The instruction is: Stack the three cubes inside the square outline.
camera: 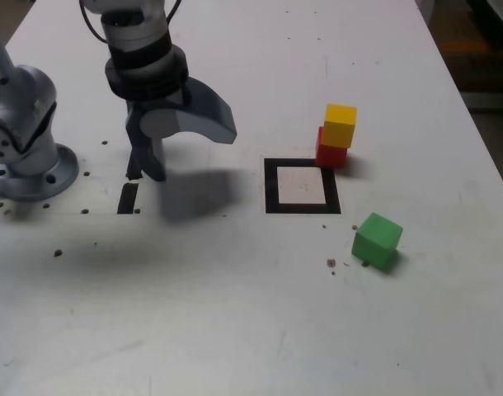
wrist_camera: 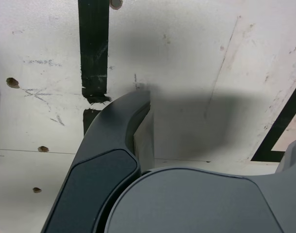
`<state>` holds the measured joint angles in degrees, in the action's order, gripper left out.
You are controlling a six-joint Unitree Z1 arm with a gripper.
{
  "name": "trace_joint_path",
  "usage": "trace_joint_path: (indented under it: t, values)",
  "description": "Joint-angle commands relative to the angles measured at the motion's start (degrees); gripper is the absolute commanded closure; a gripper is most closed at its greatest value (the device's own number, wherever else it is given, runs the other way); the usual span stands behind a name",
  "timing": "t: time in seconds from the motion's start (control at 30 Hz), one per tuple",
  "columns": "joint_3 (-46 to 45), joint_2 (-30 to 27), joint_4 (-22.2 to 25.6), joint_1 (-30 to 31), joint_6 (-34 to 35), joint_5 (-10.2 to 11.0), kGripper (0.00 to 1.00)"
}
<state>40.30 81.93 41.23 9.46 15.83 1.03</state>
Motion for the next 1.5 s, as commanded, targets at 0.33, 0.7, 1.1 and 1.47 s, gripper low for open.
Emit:
trace_joint_path:
  t: [0.33, 0.7, 1.1, 1.47]
  values:
    - [-0.03, 0.13, -0.35, 0.36, -1.36, -1.14, 0.01]
    - [5.05, 1.53, 6.39, 0.56, -3.32, -0.68, 0.02]
    - [26.99, 9.3, 25.64, -0.24, -9.98, 0.53, 0.02]
    - [47.89, 19.9, 39.15, -4.39, -20.88, 0.55, 0.02]
